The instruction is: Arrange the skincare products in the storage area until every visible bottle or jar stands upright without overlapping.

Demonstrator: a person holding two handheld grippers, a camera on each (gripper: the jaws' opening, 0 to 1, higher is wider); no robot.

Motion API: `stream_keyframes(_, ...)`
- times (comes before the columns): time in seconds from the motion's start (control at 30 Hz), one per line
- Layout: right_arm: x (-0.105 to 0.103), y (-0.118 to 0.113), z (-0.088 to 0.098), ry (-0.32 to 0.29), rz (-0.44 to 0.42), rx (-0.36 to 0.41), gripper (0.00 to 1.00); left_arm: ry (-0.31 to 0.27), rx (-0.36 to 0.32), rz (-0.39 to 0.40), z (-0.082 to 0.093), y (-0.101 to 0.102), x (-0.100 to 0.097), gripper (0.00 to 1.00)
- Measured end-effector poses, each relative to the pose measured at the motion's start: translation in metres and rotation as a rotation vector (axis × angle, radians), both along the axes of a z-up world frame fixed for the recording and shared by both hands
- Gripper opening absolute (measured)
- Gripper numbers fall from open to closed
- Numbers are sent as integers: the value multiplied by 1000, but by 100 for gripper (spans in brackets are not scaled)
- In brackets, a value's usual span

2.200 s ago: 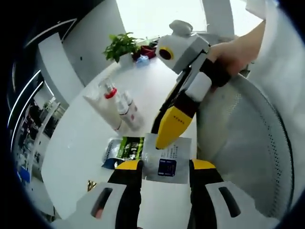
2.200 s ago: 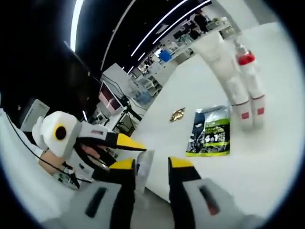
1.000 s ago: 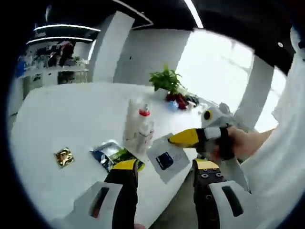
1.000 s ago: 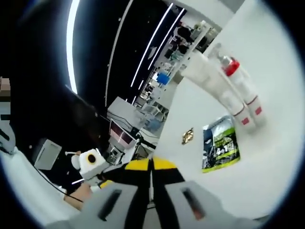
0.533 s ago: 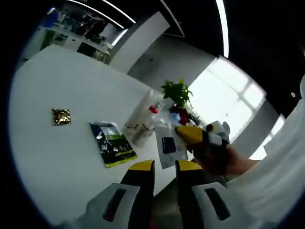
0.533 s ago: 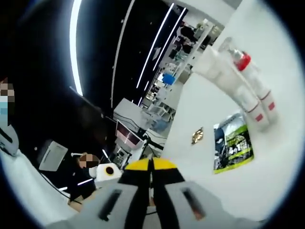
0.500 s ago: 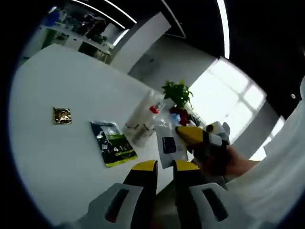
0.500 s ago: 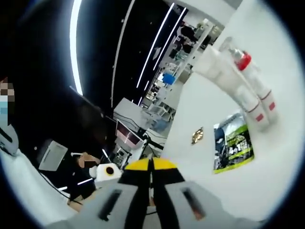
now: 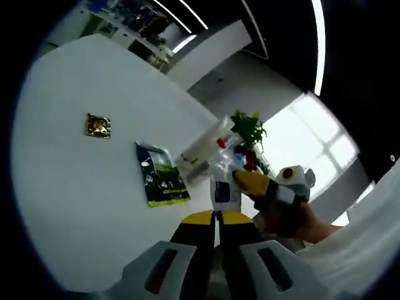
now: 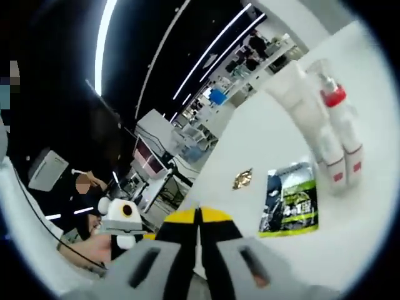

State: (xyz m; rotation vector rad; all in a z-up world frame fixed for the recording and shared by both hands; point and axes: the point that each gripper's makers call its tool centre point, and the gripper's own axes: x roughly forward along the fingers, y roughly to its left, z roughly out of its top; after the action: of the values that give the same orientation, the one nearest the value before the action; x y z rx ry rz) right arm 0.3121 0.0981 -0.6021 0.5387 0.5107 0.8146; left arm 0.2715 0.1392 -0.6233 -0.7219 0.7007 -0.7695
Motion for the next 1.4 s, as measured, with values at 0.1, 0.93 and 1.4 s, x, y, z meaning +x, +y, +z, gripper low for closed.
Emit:
stream_keyframes(0.1, 3, 8, -3, -87, 43, -115, 1, 15, 19, 12, -7, 6, 4, 0)
stream_keyframes(0.93, 47, 48, -92, -204, 255, -616, 1, 143, 203, 95, -72, 44, 40, 0)
stream_keyframes(1.4, 75, 55, -126, -186, 311, -740, 1, 164, 294, 102, -99, 50, 65, 0)
